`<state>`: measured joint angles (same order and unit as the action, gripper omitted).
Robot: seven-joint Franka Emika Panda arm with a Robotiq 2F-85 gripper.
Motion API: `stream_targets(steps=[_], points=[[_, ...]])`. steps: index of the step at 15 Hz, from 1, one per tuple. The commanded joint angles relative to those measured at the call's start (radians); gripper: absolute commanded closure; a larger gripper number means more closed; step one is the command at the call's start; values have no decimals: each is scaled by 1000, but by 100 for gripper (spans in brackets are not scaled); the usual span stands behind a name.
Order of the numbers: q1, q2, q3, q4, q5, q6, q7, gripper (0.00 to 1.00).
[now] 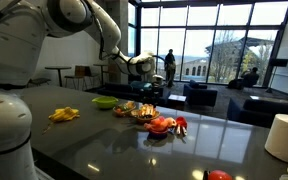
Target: Put the toy inside the green bowl
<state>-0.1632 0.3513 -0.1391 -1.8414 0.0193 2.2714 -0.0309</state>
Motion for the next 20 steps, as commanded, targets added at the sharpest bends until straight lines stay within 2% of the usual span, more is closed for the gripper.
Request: stream_targets(steps=[1,5,10,14,20], points=[[31,74,6,62,-23,50,72,0],[65,178,-25,158,-59,62,202,0],[76,237,-96,224,-139,43,324,0],[58,271,-120,250,-134,24,353,0],[14,301,-88,255,-64,-14,326,0]])
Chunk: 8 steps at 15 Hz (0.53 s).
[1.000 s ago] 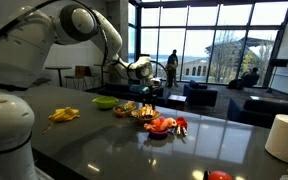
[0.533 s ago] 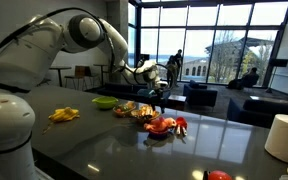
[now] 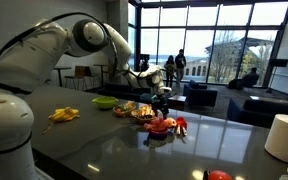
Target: Put the toy inside the green bowl
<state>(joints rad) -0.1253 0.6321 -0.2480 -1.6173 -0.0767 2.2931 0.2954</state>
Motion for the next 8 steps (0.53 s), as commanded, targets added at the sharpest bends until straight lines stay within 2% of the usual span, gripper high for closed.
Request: stream_targets(steps=[1,8], points=[[-37,21,36,27,57,-33,-22,0],[-57,48,65,18,124,22,-60,0]])
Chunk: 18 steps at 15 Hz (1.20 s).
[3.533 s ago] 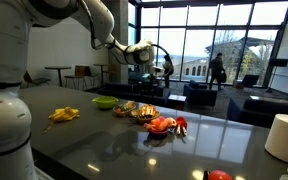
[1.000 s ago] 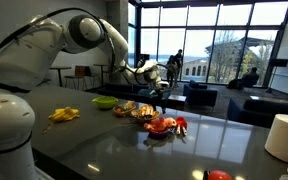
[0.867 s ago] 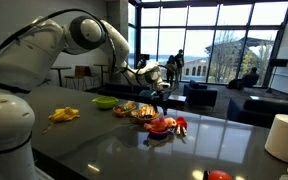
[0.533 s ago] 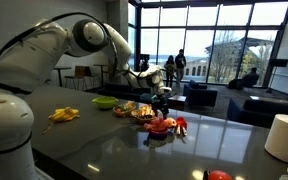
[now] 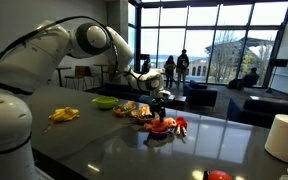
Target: Put the toy inside the green bowl
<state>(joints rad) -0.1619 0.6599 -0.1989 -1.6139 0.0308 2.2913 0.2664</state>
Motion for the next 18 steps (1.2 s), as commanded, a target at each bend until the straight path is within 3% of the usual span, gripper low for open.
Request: stream_targets(steps=[1,8,9,10,18], points=[[-26,26,22,13,20,39,-49,0],[-41,77,47,13,25,144,-113,0],[-39,77,45,11,23,150,-112,25],[-33,73,39,7,18,146,-104,26],[-17,-1,23,-60,5,142,-88,81]])
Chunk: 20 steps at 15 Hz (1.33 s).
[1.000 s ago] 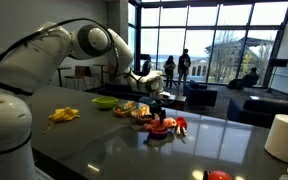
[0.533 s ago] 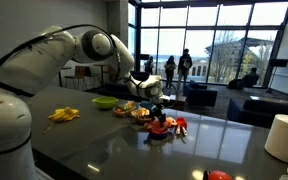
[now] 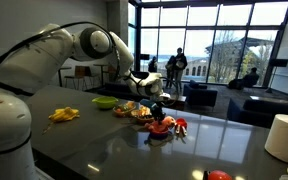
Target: Put the toy inside the green bowl
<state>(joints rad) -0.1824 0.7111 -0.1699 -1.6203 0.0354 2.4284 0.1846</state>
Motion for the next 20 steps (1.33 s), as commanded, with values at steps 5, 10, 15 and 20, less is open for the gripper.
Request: stream_targets(steps=[5,10,15,20], points=[[9,-83,-18,-75,-7,-1,2,96],[15,-125,-20,-101,-11,3,4,96],[38,-186,-24,-131,-32,12,9,96],[68,-248,-17,-170,-65,28,6,96]])
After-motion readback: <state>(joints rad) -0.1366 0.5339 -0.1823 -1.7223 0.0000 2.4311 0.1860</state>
